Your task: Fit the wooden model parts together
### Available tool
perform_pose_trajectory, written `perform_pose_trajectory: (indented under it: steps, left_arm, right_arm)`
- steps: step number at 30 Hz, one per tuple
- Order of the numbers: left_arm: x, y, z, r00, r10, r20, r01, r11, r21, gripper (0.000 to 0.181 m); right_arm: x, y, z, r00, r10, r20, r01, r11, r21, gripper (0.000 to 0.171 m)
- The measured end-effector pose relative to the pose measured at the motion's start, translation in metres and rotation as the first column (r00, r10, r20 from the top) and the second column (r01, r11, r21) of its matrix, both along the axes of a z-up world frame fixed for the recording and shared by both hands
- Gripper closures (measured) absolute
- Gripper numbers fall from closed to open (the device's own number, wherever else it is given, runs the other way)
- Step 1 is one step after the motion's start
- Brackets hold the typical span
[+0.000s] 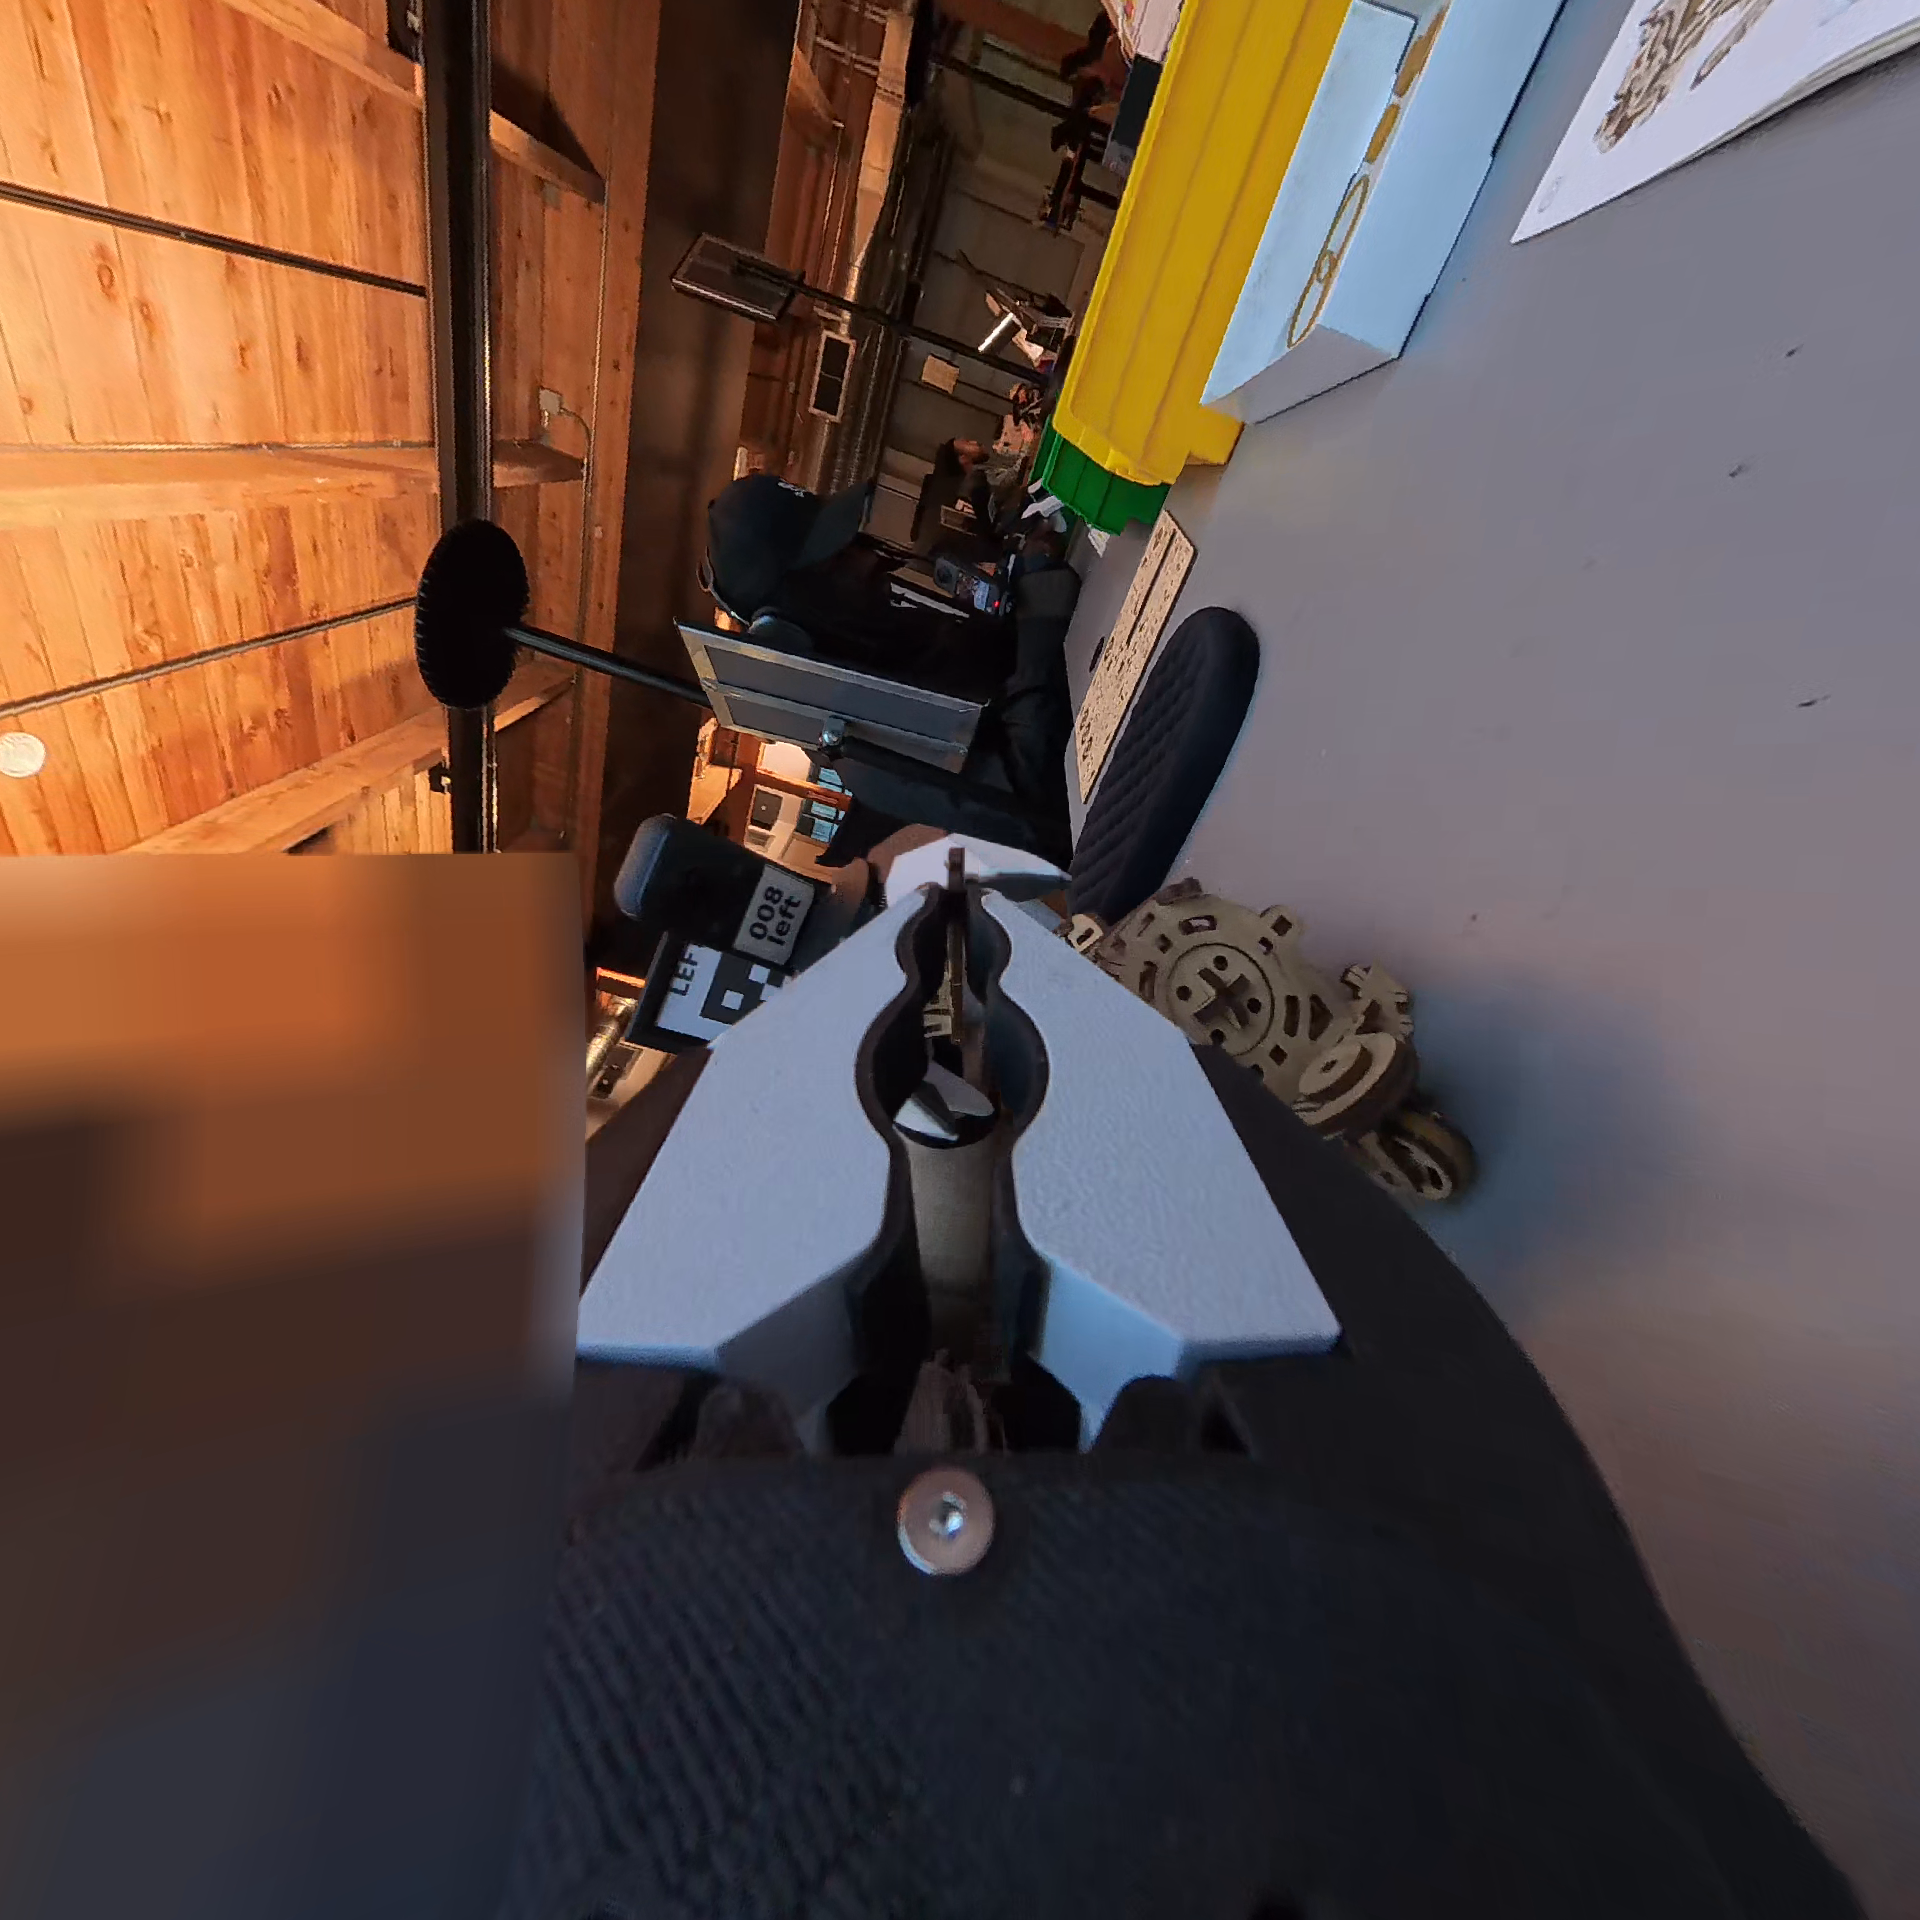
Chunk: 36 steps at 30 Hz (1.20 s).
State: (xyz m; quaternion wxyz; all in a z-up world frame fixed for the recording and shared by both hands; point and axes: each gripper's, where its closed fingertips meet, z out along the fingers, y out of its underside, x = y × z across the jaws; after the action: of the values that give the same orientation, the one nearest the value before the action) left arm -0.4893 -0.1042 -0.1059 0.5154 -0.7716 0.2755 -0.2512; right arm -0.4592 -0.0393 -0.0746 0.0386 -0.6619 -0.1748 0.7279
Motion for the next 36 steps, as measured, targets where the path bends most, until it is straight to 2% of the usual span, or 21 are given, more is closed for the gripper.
perform_pose_trajectory:
  steps: [1, 5, 8, 17, 20, 23, 27, 30, 36]
  left_arm:
    - [0.001, -0.001, -0.003, 1.0, -0.009, 0.011, 0.009, 1.0, -0.003, 0.107]
    - [0.001, 0.007, -0.02, 0.989, 0.035, -0.142, -0.024, 0.997, 0.077, 0.111]
    - [0.006, 0.009, -0.031, 0.969, 0.037, -0.246, -0.016, 0.996, 0.084, 0.119]
    - [0.028, 0.02, -0.034, 0.979, 0.15, -0.139, -0.15, 0.989, 0.016, 0.121]
    - [0.029, 0.021, -0.034, 0.977, 0.182, -0.112, -0.182, 0.983, 0.008, 0.108]
    - [0.023, 0.014, -0.017, 0.982, 0.174, -0.074, -0.171, 0.984, 0.046, 0.107]
    - [0.013, 0.003, 0.006, 0.987, 0.134, -0.084, -0.126, 0.988, 0.088, 0.129]
    - [0.012, -0.001, 0.013, 0.994, 0.061, -0.095, -0.056, 0.997, 0.05, 0.162]
    - [0.017, 0.002, 0.014, 1.0, 0.021, -0.01, -0.022, 0.997, -0.078, 0.165]
  right_arm:
    - [0.0, 0.001, 0.001, 1.0, 0.001, -0.008, -0.001, 1.0, -0.026, 0.17]
    - [0.003, 0.007, 0.005, 0.999, -0.007, -0.04, 0.002, 0.994, -0.111, 0.17]
    - [0.003, 0.007, 0.0, 1.0, 0.002, -0.015, -0.003, 0.994, -0.106, 0.17]
    - [0.009, 0.007, -0.013, 1.0, -0.002, 0.02, 0.004, 0.992, -0.123, 0.17]
    - [0.01, 0.005, -0.015, 0.999, -0.006, 0.034, 0.01, 0.994, -0.108, 0.17]
    - [0.011, 0.004, -0.016, 0.999, -0.012, 0.038, 0.016, 0.995, -0.103, 0.17]
    - [0.008, 0.003, -0.019, 0.999, -0.019, 0.05, 0.023, 0.997, -0.071, 0.17]
    - [0.005, 0.003, -0.02, 0.997, -0.027, 0.069, 0.027, 1.0, -0.004, 0.17]
    - [0.004, 0.001, -0.019, 0.997, -0.02, 0.08, 0.018, 1.0, 0.025, 0.17]
